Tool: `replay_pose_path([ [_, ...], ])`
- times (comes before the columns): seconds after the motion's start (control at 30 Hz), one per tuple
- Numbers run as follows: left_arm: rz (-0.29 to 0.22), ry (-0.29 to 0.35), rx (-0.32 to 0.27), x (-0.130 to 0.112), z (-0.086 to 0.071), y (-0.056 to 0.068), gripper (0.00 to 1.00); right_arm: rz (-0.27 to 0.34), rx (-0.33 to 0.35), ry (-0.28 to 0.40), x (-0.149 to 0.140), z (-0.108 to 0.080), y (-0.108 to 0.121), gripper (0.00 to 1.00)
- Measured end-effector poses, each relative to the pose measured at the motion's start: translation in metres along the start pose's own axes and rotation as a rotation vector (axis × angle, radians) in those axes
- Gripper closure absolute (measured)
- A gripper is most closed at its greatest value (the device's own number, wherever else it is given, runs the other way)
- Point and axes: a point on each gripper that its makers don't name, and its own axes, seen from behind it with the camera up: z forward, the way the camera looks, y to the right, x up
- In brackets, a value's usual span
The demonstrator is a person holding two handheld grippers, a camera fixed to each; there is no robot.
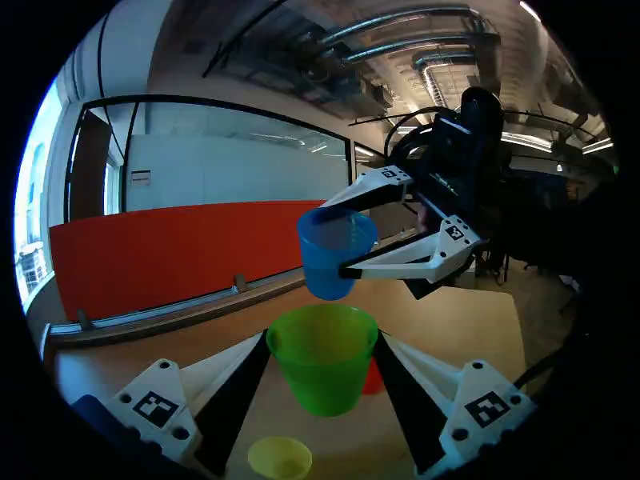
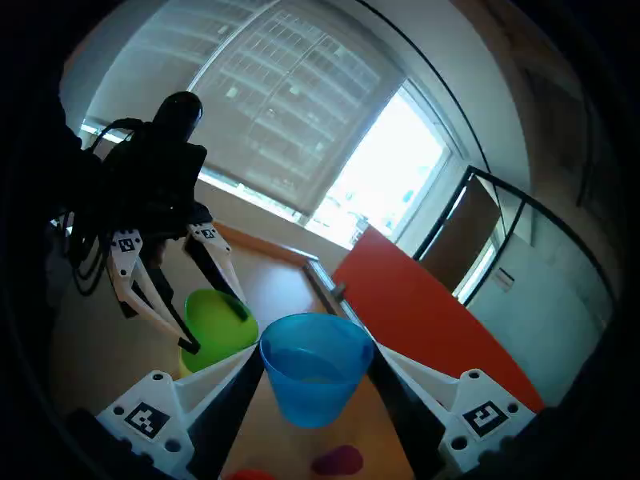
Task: Pour water
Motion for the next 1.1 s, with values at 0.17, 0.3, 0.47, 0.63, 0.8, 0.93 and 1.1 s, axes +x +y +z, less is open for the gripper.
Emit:
replay_pose_path([
  [0.17,-0.007,0.011,-0.004,0.002,0.0,0.002,0.11,-0.013,0.001,0.004,0.004,0.002,0.003,0.08],
  [0.3,-0.006,0.019,-0.004,0.003,0.0,0.003,0.11,-0.024,0.002,0.006,0.007,0.003,0.005,0.08],
  [0.47,-0.006,0.03,-0.004,0.005,0.001,0.004,0.11,-0.039,0.004,0.01,0.011,0.005,0.006,0.08],
  [0.63,-0.001,0.035,-0.002,0.005,0.002,0.004,0.11,-0.049,0.005,0.015,0.015,0.008,0.007,0.08],
  [0.8,0.001,0.038,-0.002,0.005,0.001,0.005,0.11,-0.064,0.006,0.016,0.018,0.009,0.008,0.08],
  [0.93,0.0,0.04,-0.004,0.006,0.001,0.006,0.11,-0.078,0.004,0.018,0.021,0.01,0.01,0.08],
  [1.1,0.006,0.041,-0.005,0.007,0.0,0.008,0.11,-0.097,0.004,0.022,0.024,0.012,0.01,0.08],
])
